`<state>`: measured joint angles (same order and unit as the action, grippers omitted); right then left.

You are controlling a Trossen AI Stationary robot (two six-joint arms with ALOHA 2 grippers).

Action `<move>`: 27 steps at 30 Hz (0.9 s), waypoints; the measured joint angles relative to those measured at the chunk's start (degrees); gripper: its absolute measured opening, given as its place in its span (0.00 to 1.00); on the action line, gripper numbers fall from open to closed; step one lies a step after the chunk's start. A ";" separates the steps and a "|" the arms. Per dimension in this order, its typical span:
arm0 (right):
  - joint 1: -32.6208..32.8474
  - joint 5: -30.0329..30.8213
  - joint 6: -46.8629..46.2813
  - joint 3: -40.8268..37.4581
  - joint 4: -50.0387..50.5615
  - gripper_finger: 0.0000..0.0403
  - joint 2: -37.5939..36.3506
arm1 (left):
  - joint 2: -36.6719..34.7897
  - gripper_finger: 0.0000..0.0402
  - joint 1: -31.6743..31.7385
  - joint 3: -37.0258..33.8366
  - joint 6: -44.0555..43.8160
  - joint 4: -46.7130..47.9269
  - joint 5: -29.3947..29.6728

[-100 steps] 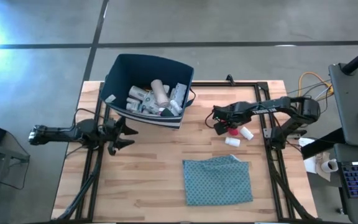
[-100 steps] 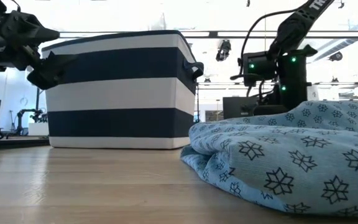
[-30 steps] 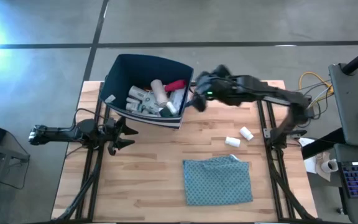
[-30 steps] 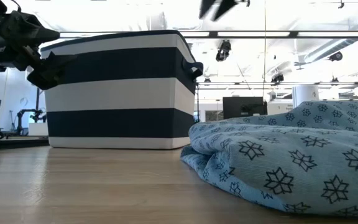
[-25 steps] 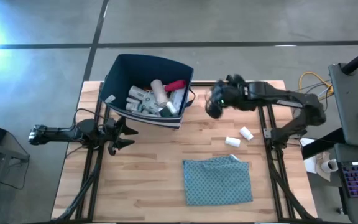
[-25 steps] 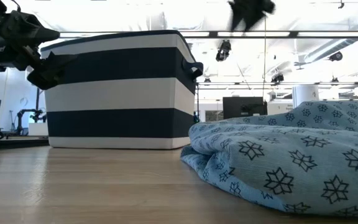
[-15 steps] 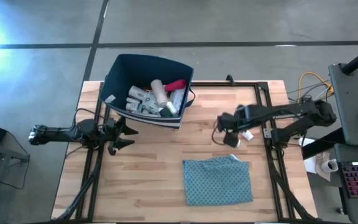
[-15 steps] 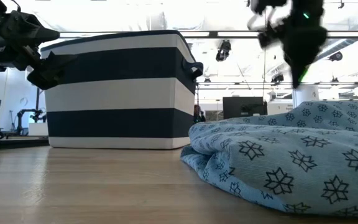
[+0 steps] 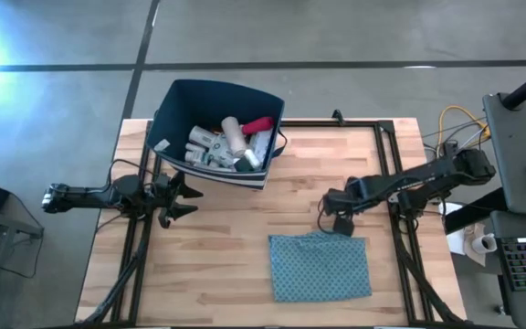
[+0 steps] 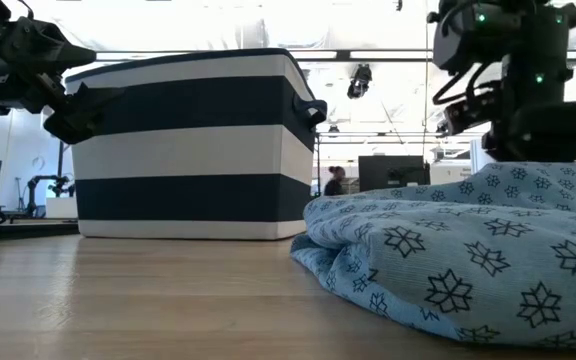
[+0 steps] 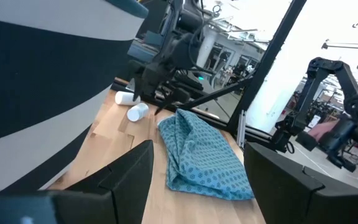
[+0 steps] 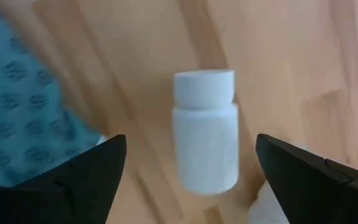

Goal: Pick & place medical supplies in basket/bin
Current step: Put the white medicine bottle into the blue bin

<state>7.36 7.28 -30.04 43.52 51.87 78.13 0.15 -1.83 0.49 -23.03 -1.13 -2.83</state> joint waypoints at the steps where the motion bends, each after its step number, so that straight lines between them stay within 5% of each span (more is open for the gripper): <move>1: 0.04 1.39 0.00 -0.53 -0.84 0.87 0.06 | 0.00 0.57 0.00 0.00 -0.01 0.01 0.00; 16: -0.74 1.76 -3.09 -6.58 -7.69 0.80 3.37 | 0.01 0.57 0.00 0.00 0.00 0.01 0.04; 27: -6.95 -7.31 -18.77 -7.21 -20.28 0.38 0.33 | 0.01 0.57 0.00 0.00 -0.01 0.01 0.00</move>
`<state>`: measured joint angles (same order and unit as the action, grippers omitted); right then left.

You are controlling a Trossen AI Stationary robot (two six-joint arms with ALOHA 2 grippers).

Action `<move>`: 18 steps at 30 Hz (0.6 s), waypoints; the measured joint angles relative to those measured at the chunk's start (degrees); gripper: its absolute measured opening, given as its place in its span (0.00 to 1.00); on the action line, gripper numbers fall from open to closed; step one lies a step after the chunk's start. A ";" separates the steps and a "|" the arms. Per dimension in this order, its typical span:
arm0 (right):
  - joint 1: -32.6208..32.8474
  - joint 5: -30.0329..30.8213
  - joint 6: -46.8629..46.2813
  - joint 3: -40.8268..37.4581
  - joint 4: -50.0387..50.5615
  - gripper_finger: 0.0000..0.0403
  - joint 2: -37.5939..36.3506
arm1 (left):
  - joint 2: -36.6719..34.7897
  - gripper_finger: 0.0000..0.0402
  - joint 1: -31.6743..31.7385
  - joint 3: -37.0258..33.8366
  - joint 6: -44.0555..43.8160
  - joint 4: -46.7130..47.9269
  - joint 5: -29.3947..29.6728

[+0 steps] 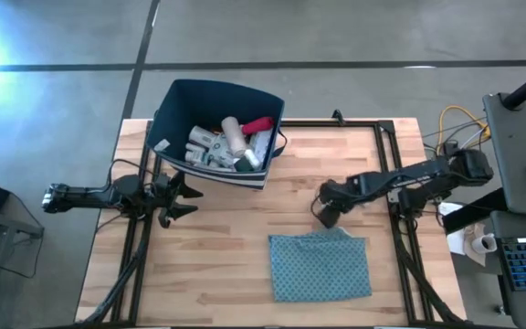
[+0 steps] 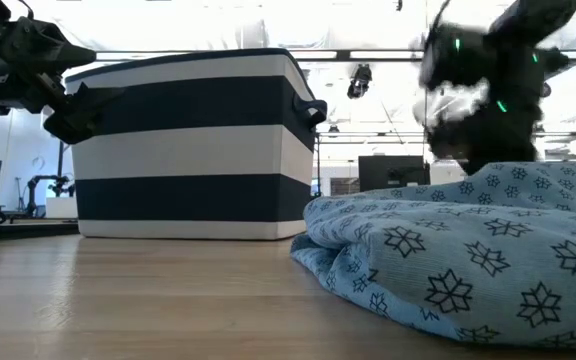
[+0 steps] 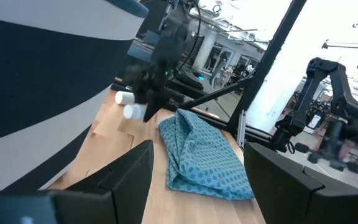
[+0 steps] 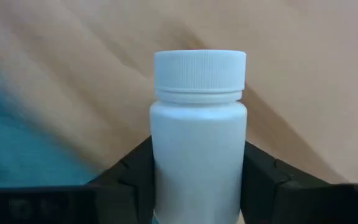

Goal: Pick & place medical supplies in basket/bin
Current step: Put the white medicine bottle into the blue bin

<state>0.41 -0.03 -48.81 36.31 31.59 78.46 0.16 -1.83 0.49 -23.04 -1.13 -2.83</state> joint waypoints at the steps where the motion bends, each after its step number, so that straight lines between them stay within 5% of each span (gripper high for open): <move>1: -0.54 0.03 -0.64 0.44 -2.88 0.37 -1.60 | 0.01 0.57 0.00 0.00 0.00 0.00 0.02; 10: -5.74 18.00 1.35 15.45 -16.10 0.37 -10.85 | 0.01 0.57 0.00 0.00 0.00 -0.02 0.01; 14: -9.59 17.45 10.60 27.57 -22.29 0.38 -4.48 | 0.01 0.57 0.00 0.00 -0.01 0.00 0.02; 18: -13.33 9.71 17.98 41.95 -20.92 0.45 7.99 | 0.01 0.57 0.00 0.00 -0.01 0.00 0.02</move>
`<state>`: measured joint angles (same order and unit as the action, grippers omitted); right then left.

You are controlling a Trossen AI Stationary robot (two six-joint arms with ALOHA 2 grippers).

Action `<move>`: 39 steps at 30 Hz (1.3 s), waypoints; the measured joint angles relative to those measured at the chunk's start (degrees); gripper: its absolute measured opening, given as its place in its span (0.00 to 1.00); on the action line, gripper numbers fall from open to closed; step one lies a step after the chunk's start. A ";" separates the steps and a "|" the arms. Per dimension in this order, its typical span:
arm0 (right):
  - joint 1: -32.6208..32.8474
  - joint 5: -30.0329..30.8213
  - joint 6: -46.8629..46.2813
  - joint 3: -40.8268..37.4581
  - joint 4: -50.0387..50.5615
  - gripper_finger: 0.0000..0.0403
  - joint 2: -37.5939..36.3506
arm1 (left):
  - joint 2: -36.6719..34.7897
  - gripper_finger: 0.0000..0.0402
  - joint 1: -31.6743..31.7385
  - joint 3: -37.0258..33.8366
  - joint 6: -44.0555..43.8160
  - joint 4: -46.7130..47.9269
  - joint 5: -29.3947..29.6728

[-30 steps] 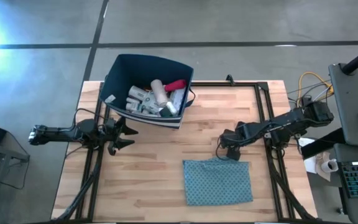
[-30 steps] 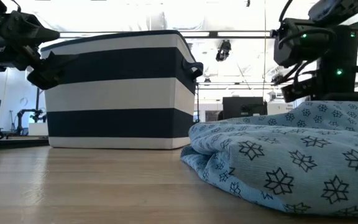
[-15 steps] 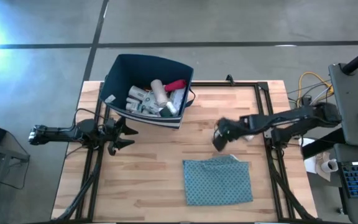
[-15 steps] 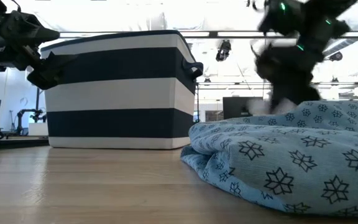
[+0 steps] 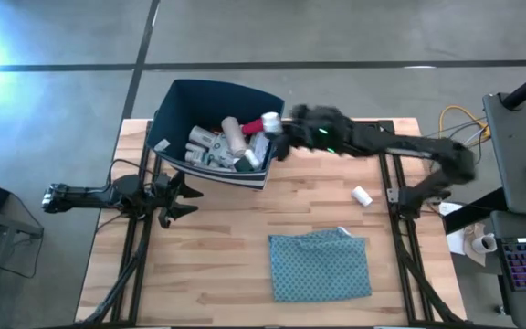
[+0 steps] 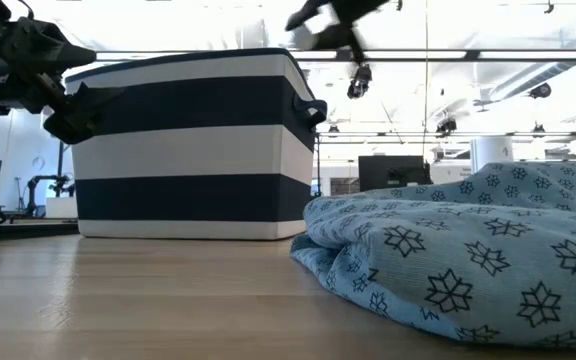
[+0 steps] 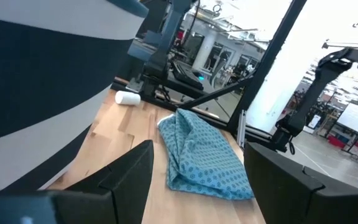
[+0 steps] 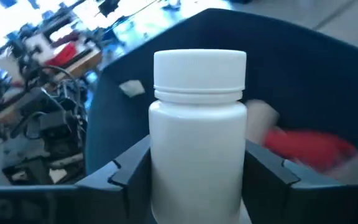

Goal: Pick & place medical supplies in basket/bin
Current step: Put the white medicine bottle into the blue bin

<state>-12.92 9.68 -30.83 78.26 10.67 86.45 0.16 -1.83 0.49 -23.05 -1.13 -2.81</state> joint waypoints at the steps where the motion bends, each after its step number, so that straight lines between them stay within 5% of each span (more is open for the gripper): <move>1: -0.66 -1.99 1.68 3.91 0.21 0.48 3.71 | 0.00 0.57 0.00 0.00 0.00 0.00 -0.02; 7: -2.66 -5.51 8.36 27.85 21.51 0.61 20.09 | 0.00 0.57 0.07 0.00 0.02 -0.02 -0.01; 11: -2.59 2.80 15.15 38.59 37.91 0.69 25.53 | 0.00 0.57 0.05 0.00 0.02 0.00 0.00; 16: -2.36 9.85 16.10 41.99 50.04 0.74 25.96 | 0.00 0.57 0.04 0.00 0.00 -0.01 -0.02; 22: -2.57 12.82 9.41 32.10 54.92 0.73 18.47 | 0.00 0.57 0.04 0.00 0.00 -0.02 -0.01; 30: -2.94 15.38 -5.36 6.98 54.94 0.72 1.00 | 0.00 0.57 0.04 0.00 0.02 -0.01 -0.02; 33: -1.18 12.57 -6.69 0.30 48.14 0.72 -3.75 | 0.00 0.57 0.04 0.00 0.00 0.00 -0.02; 39: 2.83 17.84 -3.18 -5.14 30.19 0.72 -10.77 | 0.00 0.57 0.00 0.00 0.02 0.00 0.00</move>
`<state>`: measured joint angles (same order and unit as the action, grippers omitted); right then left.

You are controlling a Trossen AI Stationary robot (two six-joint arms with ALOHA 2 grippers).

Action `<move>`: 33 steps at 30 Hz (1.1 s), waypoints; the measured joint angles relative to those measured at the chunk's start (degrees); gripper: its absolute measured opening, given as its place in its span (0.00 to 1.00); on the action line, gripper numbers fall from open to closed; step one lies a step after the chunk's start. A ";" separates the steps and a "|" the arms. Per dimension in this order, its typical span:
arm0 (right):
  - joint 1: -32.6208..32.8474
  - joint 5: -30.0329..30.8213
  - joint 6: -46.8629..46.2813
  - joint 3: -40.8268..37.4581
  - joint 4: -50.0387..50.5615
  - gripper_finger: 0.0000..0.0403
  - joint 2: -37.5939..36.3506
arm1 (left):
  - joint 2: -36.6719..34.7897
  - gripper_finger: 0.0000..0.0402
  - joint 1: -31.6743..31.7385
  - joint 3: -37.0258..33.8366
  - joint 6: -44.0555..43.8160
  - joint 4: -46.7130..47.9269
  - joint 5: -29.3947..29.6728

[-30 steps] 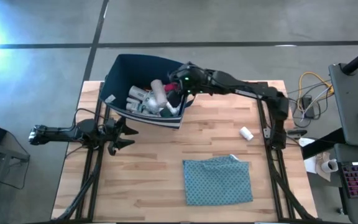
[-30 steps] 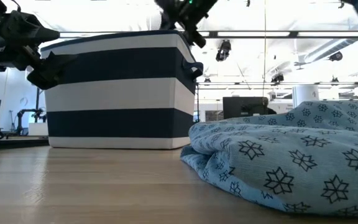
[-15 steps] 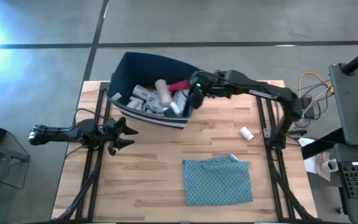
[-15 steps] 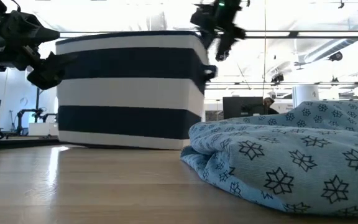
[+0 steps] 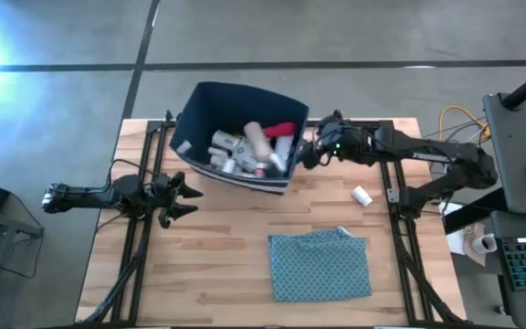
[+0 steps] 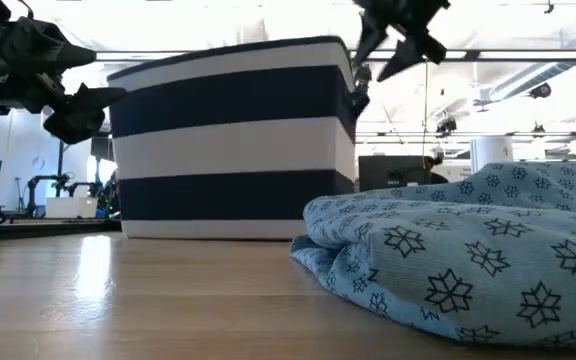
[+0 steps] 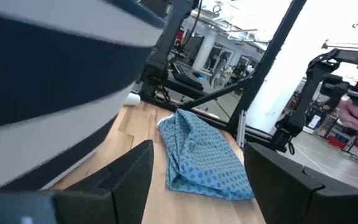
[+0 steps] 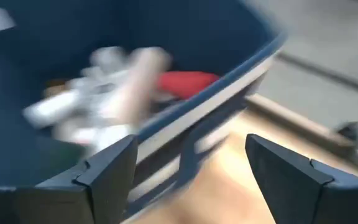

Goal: Pick & place medical supplies in basket/bin
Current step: Put the white medicine bottle into the blue bin

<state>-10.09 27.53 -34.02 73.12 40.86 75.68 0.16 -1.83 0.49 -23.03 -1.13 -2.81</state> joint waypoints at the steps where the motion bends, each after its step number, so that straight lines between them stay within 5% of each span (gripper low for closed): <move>1: 0.00 2.14 0.28 -0.59 0.19 0.72 -0.44 | 0.00 0.57 0.00 0.00 0.00 -0.01 -0.02; 5: -1.04 6.81 -8.10 -2.60 11.43 0.72 -3.04 | 0.00 0.57 0.00 0.00 -0.02 0.00 -0.02; 11: -5.13 -6.84 -18.16 -11.99 31.47 0.72 -3.33 | 0.00 0.57 0.00 0.00 -0.01 -0.02 -0.01; 15: -4.68 -18.23 -19.16 -21.10 28.06 0.72 -3.00 | 0.00 0.57 0.00 0.00 -0.01 0.00 -0.01; 19: -3.97 -21.98 -22.31 -28.54 24.75 0.72 -3.13 | 0.00 0.57 0.02 0.00 -0.01 0.00 -0.01; 33: -4.58 -21.75 -14.85 -39.93 13.91 0.72 -3.05 | 0.00 0.57 0.04 0.00 -0.01 0.00 -0.02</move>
<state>-14.67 5.77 -48.86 33.19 54.77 72.63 0.16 -1.78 0.49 -23.04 -1.13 -2.83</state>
